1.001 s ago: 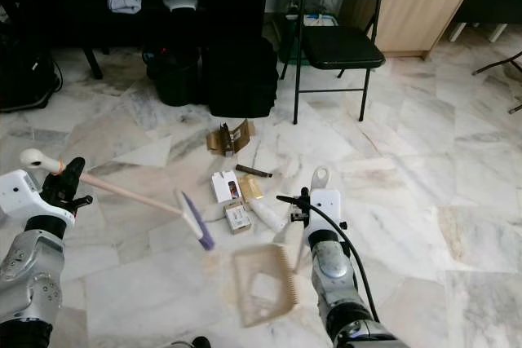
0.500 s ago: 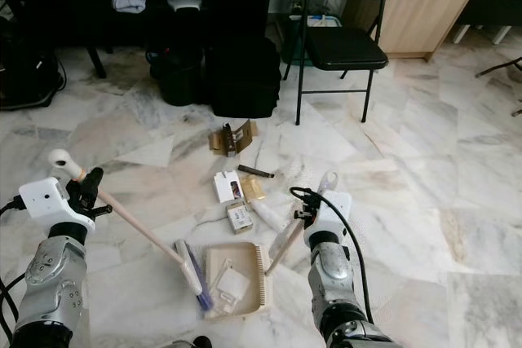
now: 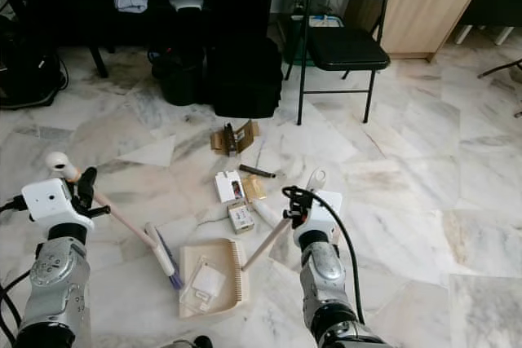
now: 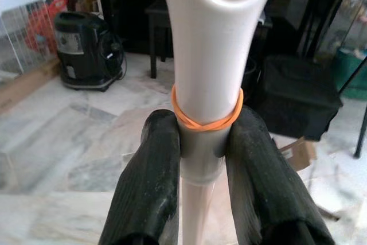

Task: Sweep floor

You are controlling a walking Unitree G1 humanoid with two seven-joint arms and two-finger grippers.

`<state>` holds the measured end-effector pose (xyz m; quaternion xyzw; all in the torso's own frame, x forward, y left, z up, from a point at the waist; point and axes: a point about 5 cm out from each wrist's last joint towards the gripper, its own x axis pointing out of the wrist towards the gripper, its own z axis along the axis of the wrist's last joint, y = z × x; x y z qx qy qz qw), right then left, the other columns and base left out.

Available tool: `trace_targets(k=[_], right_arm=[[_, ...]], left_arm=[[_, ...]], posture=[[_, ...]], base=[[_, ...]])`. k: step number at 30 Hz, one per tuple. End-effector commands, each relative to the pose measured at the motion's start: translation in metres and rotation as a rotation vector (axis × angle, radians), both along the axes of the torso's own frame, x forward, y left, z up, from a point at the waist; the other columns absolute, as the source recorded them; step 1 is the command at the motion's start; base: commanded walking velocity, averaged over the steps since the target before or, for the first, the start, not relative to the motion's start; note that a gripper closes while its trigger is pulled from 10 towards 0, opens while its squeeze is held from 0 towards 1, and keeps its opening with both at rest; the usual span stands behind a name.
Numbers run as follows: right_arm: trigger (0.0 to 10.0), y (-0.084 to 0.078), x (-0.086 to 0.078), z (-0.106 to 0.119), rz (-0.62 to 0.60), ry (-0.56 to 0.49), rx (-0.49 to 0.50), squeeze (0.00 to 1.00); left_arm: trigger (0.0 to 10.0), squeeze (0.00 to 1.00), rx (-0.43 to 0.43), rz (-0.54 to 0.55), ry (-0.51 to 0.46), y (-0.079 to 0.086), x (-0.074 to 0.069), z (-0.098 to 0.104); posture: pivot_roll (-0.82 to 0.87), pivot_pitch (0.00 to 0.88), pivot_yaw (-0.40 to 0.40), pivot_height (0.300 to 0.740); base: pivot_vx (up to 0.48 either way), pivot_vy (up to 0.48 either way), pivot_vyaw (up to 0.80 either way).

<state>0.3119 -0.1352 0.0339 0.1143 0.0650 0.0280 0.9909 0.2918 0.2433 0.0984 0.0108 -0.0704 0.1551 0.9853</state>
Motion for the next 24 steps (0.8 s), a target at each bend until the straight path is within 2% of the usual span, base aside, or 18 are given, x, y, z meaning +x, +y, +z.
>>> trace_targets(k=[1,6,13,16,24], right_arm=[[10.0,-0.006,0.004,0.01,-0.023,-0.063,0.008,0.0],[10.0,-0.009,0.004,0.01,-0.024,-0.067,0.013,0.0],[10.0,-0.01,0.004,0.009,-0.024,-0.062,0.01,0.0],[10.0,-0.01,0.004,0.009,-0.025,-0.061,0.009,0.0],[10.0,-0.012,0.004,0.008,-0.03,-0.051,0.002,0.0]], left_arm=[[10.0,0.0,0.064,-0.007,0.001,-0.002,0.003,0.002],[10.0,0.0,0.075,-0.007,0.001,-0.001,0.002,0.002],[10.0,0.0,0.206,-0.048,0.023,-0.001,0.002,0.003],[10.0,0.0,0.226,-0.136,0.043,-0.006,0.003,0.001],[10.0,0.0,0.191,-0.341,0.132,-0.011,0.008,0.001]], posture=[[0.12,0.118,-0.075,0.74],[0.12,0.12,-0.075,0.74],[0.12,0.12,-0.075,0.74],[0.12,0.12,-0.075,0.74],[0.12,0.12,-0.075,0.74]], base=[[0.0,0.0,0.0],[0.0,0.0,0.0],[0.0,0.0,0.0],[0.0,0.0,0.0],[0.0,0.0,0.0]])
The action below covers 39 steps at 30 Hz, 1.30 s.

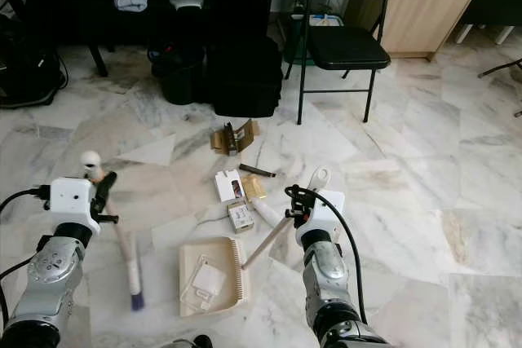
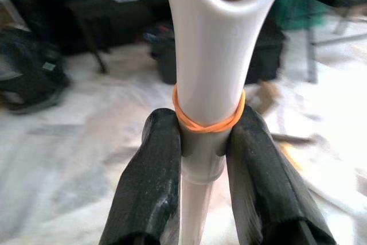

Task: Sweep floor

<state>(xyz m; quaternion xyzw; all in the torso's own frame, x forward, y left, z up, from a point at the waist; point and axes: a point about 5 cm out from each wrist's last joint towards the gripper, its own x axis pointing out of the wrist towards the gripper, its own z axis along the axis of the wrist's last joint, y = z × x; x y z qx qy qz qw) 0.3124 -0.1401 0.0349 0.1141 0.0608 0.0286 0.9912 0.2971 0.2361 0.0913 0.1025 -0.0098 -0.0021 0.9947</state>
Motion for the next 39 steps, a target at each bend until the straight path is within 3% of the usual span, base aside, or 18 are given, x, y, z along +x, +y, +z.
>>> trace_targets(k=[1,5,7,8,11,20,24,26,27,28,30,31,34,38,39], right_arm=[[10.0,-0.007,0.003,0.007,-0.032,-0.041,0.001,0.0],[10.0,-0.008,0.003,0.007,-0.035,-0.041,-0.001,0.0],[10.0,-0.008,0.004,0.007,-0.035,-0.041,-0.002,0.0],[10.0,-0.008,0.003,0.007,-0.036,-0.039,-0.003,0.0],[10.0,-0.009,0.004,0.007,-0.039,-0.037,-0.005,0.0],[10.0,-0.013,0.004,0.007,-0.051,-0.035,-0.01,0.0],[10.0,-0.013,0.005,0.008,-0.051,-0.038,-0.011,0.0],[10.0,-0.013,0.005,0.009,-0.051,-0.039,-0.011,0.0],[10.0,-0.012,0.006,0.009,-0.051,-0.042,-0.011,0.0],[10.0,-0.012,0.006,0.009,-0.051,-0.042,-0.011,0.0],[10.0,-0.012,0.007,0.011,-0.047,-0.053,-0.016,0.0],[10.0,-0.012,0.007,0.011,-0.047,-0.053,-0.016,0.0],[10.0,-0.011,0.006,0.011,-0.043,-0.056,-0.018,0.0],[10.0,-0.006,0.006,0.012,-0.031,-0.073,-0.035,0.0],[10.0,-0.005,0.006,0.013,-0.026,-0.078,-0.043,0.0]], left_arm=[[10.0,0.0,-0.004,-0.074,0.003,-0.006,0.004,0.008],[10.0,0.0,-0.023,-0.124,0.041,-0.008,0.005,0.008],[10.0,0.0,-0.078,-0.129,0.04,-0.008,0.006,0.01],[10.0,0.0,-0.169,-0.131,0.032,-0.009,0.007,0.014],[10.0,0.0,-0.324,-0.133,0.038,-0.01,0.007,0.016],[10.0,0.0,-0.523,-0.106,0.032,-0.004,0.007,0.023],[10.0,0.0,-0.496,-0.017,-0.036,0.003,0.009,0.032],[10.0,0.0,-0.467,0.066,-0.086,0.01,0.011,0.036],[10.0,0.0,-0.441,0.159,-0.148,0.018,0.01,0.041],[10.0,0.0,-0.441,0.159,-0.148,0.018,0.01,0.041],[10.0,0.0,-0.345,0.236,-0.228,0.023,0.006,0.05],[10.0,0.0,-0.345,0.236,-0.228,0.023,0.006,0.05],[10.0,0.0,-0.279,0.233,-0.248,0.015,0.005,0.05],[10.0,0.0,-0.155,0.161,-0.223,-0.01,0.002,0.035],[10.0,0.0,-0.159,0.154,-0.221,-0.013,0.001,0.033]], posture=[[0.13,0.119,-0.072,0.74],[0.13,0.119,-0.072,0.74],[0.13,0.118,-0.072,0.74],[0.13,0.117,-0.072,0.74],[0.13,0.114,-0.073,0.74],[0.13,0.105,-0.074,0.74],[0.13,0.103,-0.074,0.74],[0.13,0.1,-0.074,0.74],[0.13,0.094,-0.074,0.74],[0.13,0.094,-0.074,0.74],[0.13,0.09,-0.074,0.74],[0.13,0.09,-0.074,0.74],[0.13,0.084,-0.072,0.74],[0.13,0.075,-0.068,0.74],[0.13,0.074,-0.068,0.74]], base=[[0.0,0.0,0.0],[0.0,0.0,0.0],[0.0,0.0,0.0],[0.0,0.0,0.0],[0.0,0.0,0.0],[0.0,0.0,0.0],[0.0,0.0,0.0],[0.0,0.0,0.0],[0.0,0.0,0.0],[0.0,0.0,0.0],[0.0,0.0,0.0],[0.0,0.0,0.0],[0.0,0.0,0.0],[0.0,0.0,0.0],[0.0,0.0,0.0]])
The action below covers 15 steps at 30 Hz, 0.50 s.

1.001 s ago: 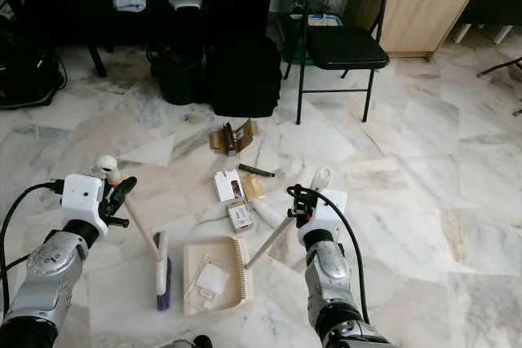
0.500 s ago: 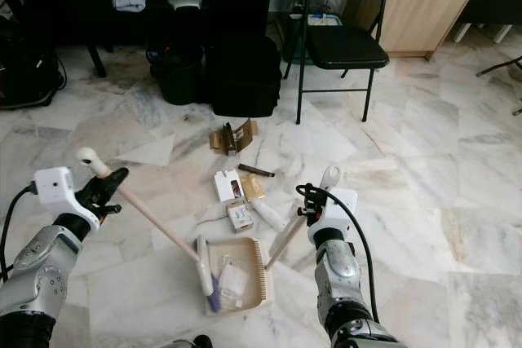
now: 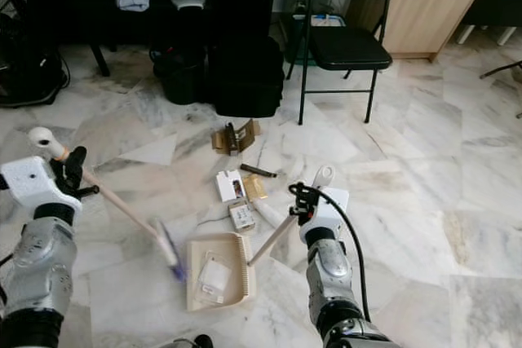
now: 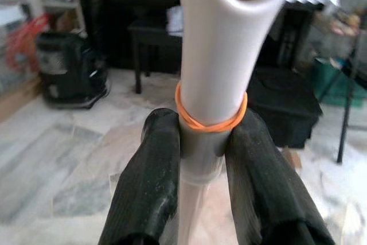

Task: Sweep floor

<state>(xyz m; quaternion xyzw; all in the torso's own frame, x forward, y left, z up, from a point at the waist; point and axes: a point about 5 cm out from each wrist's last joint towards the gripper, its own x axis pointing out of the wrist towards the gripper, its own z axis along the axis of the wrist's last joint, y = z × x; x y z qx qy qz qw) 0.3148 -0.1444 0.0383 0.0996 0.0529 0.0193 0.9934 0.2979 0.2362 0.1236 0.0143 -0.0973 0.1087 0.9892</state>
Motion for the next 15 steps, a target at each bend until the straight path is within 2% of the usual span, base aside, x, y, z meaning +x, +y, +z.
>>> trace_targets(k=[1,4,8,15], right_arm=[[10.0,0.001,0.004,0.011,0.0,-0.073,-0.026,0.0],[10.0,0.003,0.007,0.018,0.009,-0.12,-0.052,0.0],[10.0,0.004,0.008,0.022,0.014,-0.139,-0.086,0.0],[10.0,0.011,0.006,0.018,0.034,-0.127,-0.079,0.0]], left_arm=[[10.0,0.0,0.016,-0.049,-0.025,-0.016,0.0,-0.001],[10.0,0.0,0.008,-0.063,-0.015,-0.023,-0.001,-0.009],[10.0,0.0,0.015,-0.07,0.003,-0.029,-0.002,-0.017],[10.0,0.0,0.04,-0.076,0.015,-0.034,-0.001,-0.02]], posture=[[0.13,0.071,-0.068,0.74],[0.12,0.066,-0.067,0.74],[0.12,0.05,-0.065,0.74],[0.13,0.039,-0.062,0.74]], base=[[0.0,0.0,0.0],[0.0,0.0,0.0],[0.0,0.0,0.76],[0.0,0.0,0.79]])
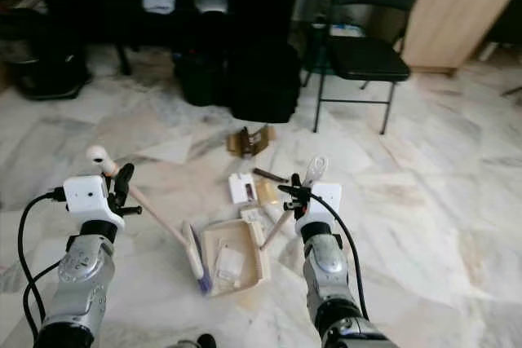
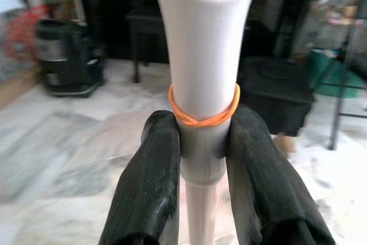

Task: Sweep floor

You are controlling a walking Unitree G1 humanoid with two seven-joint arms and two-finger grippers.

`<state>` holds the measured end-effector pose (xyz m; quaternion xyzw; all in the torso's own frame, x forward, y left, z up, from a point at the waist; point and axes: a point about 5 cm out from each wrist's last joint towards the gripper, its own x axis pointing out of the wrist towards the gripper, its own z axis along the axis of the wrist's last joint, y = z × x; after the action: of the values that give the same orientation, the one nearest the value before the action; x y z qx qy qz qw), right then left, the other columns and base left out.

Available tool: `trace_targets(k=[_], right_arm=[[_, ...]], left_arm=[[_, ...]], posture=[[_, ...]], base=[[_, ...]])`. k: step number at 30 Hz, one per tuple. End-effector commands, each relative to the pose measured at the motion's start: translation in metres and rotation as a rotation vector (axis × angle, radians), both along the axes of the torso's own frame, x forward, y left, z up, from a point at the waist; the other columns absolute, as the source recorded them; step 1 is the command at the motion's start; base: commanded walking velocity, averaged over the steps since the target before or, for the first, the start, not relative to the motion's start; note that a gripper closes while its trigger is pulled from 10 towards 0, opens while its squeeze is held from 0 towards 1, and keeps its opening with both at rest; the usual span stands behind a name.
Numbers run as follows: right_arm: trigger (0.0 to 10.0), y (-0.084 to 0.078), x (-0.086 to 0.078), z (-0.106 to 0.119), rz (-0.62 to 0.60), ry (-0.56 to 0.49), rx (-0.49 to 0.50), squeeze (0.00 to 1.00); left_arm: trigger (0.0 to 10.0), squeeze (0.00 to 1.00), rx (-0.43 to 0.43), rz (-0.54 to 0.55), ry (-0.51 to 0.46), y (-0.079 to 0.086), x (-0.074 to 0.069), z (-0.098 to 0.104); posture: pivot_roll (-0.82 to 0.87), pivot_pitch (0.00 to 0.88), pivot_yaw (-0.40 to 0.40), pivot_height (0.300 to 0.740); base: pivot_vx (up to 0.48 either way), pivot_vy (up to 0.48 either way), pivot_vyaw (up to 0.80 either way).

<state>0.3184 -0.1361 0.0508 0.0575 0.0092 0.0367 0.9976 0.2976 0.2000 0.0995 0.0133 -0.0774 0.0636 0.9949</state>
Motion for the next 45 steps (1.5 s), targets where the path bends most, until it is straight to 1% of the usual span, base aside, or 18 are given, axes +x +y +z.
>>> trace_targets(k=[1,9,12,22,45], right_arm=[[10.0,0.0039,0.0017,0.0053,0.007,-0.033,0.001,0.0],[10.0,0.0063,0.0027,0.007,0.015,-0.04,0.009,0.0],[10.0,0.0077,0.003,0.0062,0.027,-0.03,0.006,0.0],[10.0,0.0079,0.0036,0.0073,0.029,-0.034,0.008,0.0],[10.0,0.0057,0.0046,0.0084,0.031,-0.037,0.015,0.0]], left_arm=[[10.0,0.0,0.039,0.014,-0.029,0.0025,-0.0006,0.0033],[10.0,0.0,0.059,0.035,-0.045,0.0061,0.0013,0.0067],[10.0,0.0,0.072,0.052,-0.023,0.007,0.0019,0.004],[10.0,0.0,0.063,0.066,-0.035,0.0075,0.0032,0.0049],[10.0,0.0,0.076,0.087,-0.029,0.0098,0.0032,0.004]], posture=[[0.12,0.037,-0.06,0.74],[0.13,0.063,-0.056,0.74],[0.13,0.074,-0.055,0.74],[0.12,0.098,-0.053,0.74],[0.13,0.102,-0.057,0.74]], base=[[0.0,0.0,0.79],[0.0,0.0,0.79],[0.0,0.0,0.79],[0.0,0.0,0.79],[0.0,0.0,0.8]])
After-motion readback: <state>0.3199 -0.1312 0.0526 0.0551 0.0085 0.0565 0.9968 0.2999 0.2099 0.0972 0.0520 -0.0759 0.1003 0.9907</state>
